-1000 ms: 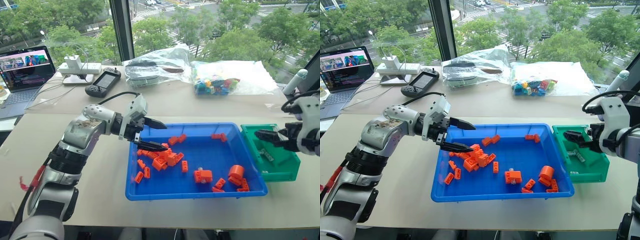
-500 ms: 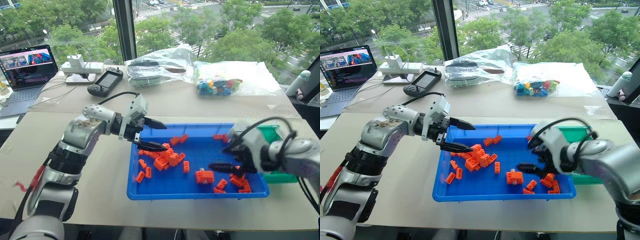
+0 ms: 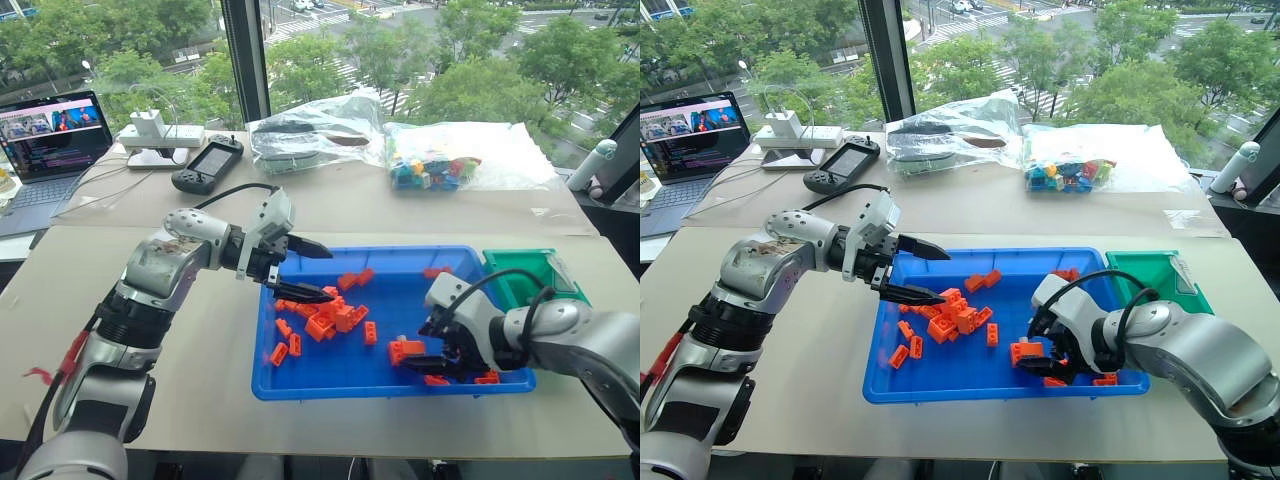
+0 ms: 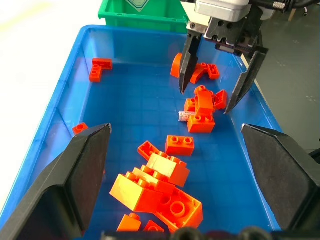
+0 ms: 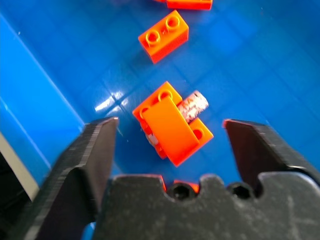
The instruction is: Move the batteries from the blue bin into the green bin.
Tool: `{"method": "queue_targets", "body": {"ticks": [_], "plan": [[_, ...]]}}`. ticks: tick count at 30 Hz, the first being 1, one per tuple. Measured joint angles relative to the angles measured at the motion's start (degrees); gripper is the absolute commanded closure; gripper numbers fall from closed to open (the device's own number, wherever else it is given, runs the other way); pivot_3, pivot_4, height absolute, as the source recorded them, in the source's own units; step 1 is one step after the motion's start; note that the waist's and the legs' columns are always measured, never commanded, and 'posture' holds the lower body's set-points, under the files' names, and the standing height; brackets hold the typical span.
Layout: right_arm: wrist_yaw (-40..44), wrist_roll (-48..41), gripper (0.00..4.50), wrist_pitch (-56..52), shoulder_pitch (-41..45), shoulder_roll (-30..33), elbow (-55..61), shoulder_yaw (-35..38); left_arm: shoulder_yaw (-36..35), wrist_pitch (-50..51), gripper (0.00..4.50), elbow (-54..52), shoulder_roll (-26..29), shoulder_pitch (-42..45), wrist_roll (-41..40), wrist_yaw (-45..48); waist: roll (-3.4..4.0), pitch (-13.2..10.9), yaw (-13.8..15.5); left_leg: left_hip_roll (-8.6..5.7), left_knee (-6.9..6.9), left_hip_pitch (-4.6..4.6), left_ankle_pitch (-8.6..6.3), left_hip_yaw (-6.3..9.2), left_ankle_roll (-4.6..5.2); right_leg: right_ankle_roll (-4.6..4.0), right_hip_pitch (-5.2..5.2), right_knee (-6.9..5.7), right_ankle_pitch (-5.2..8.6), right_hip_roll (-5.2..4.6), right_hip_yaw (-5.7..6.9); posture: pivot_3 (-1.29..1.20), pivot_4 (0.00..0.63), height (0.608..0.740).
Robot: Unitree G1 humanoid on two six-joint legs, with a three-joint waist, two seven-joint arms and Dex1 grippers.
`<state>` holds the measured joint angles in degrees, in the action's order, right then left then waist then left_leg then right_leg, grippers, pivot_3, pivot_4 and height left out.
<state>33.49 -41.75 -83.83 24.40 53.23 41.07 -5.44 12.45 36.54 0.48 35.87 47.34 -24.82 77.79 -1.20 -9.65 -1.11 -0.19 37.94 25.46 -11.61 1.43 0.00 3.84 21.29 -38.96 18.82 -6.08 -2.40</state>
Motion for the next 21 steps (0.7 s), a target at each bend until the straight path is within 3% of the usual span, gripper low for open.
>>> {"method": "queue_targets", "body": {"ticks": [5, 15, 20, 21], "plan": [[-1.0, 0.3, 3.60, 0.0, 0.0, -1.1, -0.1, -0.5, 0.0, 0.0, 0.00, 0.0, 0.3, 0.0, 0.0, 0.1, 0.00, 0.0, 0.0, 0.00, 0.00, 0.00, 0.00, 0.00, 0.00, 0.00, -0.01, 0.00, 0.00, 0.00, 0.00, 0.00, 0.150, 0.732], [-1.5, 1.6, 3.60, 1.5, 5.6, -1.3, -5.8, 6.0, 0.0, 0.0, 0.00, 0.0, 0.3, 0.0, 0.0, 0.1, 0.00, 0.0, 0.0, 0.00, 0.01, -0.02, 0.00, 0.01, 0.00, 0.00, 0.00, -0.01, 0.00, 0.00, 0.01, 0.00, 0.150, 0.732], [-5.4, 9.3, 3.60, 6.1, 5.9, -0.1, -12.6, 1.9, 0.0, 0.0, 0.00, 0.0, 0.3, 0.0, 0.1, 0.0, 0.00, 0.0, 0.0, -0.02, 0.01, -0.01, 0.00, -0.02, 0.00, 0.00, 0.00, -0.03, 0.00, -0.01, -0.02, 0.00, 0.150, 0.732], [-6.4, 11.2, 3.10, 7.0, 6.2, 0.0, -14.4, 0.9, 0.0, 0.0, 0.00, 0.0, 0.3, 0.0, 0.1, 0.0, 0.00, 0.0, 0.0, -0.02, 0.01, 0.00, 0.00, -0.03, -0.01, 0.00, 0.00, -0.03, 0.00, -0.01, -0.02, 0.00, 0.150, 0.732]]}}
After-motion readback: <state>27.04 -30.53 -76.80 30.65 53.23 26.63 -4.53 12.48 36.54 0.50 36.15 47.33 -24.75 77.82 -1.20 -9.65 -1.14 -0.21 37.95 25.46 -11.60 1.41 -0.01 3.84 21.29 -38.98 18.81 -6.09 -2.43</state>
